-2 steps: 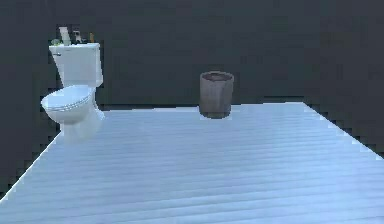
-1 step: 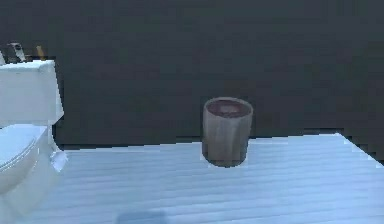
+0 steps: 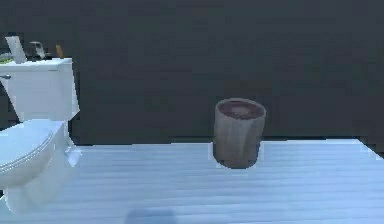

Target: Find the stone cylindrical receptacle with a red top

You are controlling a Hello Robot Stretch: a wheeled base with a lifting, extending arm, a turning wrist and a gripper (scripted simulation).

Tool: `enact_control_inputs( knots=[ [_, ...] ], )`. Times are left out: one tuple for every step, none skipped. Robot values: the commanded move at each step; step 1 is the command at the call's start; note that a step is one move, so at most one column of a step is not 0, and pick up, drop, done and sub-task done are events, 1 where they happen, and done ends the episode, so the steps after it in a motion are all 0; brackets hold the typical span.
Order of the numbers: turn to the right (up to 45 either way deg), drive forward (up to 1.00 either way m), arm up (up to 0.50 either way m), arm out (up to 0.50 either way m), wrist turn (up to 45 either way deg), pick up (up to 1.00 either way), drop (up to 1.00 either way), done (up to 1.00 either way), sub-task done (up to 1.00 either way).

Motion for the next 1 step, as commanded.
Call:
enact_control_inputs(
  knots=[
    [0.0, 0.75, 0.0, 0.0, 0.0, 0.0, 0.0, 0.0, 0.0]
  ],
)
